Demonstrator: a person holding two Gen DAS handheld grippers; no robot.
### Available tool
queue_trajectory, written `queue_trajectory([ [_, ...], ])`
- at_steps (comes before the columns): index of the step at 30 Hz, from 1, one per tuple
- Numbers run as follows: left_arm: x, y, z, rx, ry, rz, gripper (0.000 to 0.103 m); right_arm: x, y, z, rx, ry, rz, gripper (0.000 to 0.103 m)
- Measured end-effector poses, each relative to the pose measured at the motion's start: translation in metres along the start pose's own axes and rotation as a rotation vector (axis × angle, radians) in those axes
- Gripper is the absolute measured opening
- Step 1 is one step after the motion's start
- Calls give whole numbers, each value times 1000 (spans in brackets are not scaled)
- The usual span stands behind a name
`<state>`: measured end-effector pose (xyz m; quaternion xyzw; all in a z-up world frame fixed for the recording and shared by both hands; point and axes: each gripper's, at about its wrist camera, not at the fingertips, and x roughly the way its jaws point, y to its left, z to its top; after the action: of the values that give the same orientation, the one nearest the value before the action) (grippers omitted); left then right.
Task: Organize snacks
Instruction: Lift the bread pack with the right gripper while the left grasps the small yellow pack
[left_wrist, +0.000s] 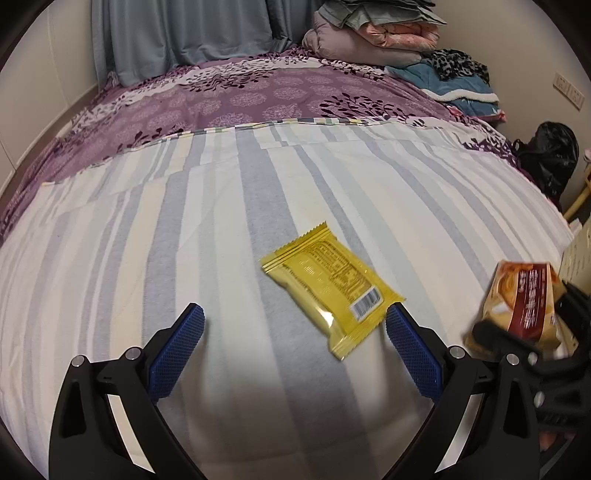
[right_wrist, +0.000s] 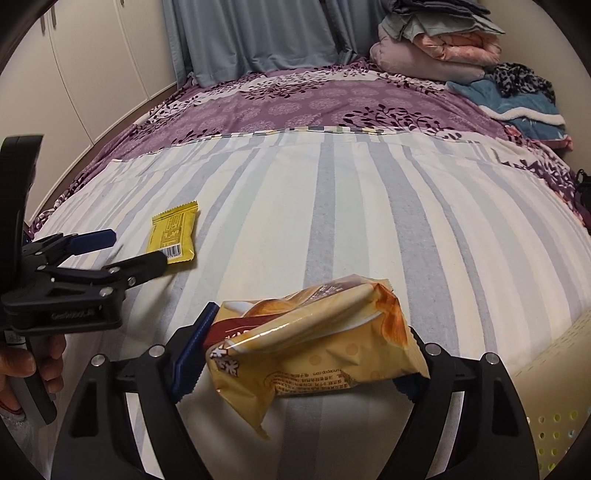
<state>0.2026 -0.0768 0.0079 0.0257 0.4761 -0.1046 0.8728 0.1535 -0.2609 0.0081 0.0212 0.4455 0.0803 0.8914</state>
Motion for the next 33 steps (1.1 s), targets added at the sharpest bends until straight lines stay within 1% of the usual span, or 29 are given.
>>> queue_trajectory([
  [5,12,-8,12,-43,5,10,100,1,1,0,-5,-3,-3,81],
  [10,27,-12,19,-35,33,80,100,1,0,-1,4,-7,6,81],
  [12,27,-6,17,-43,34,71,100,1,0,-1,4,-7,6,81],
  [17,21,19,11,-75,38,94,100,1,0,-1,-1,-9,0,81],
  [20,19,32,8,-101,37,91,100,1,0,-1,-2,-9,-1,81],
  [23,19,31,9,-79,31,85,100,1,0,-1,-1,-10,0,82],
  [27,21,18,15,19,10,57,100,1,0,-1,0,-10,2,82],
  [30,25,6,22,113,0,38,92,1,1,-2,-1,-9,1,82],
  [32,27,4,27,141,-2,1,82,2,2,-2,-1,-10,1,82],
  [33,28,4,29,154,-2,-23,75,1,2,-2,-1,-10,1,82],
])
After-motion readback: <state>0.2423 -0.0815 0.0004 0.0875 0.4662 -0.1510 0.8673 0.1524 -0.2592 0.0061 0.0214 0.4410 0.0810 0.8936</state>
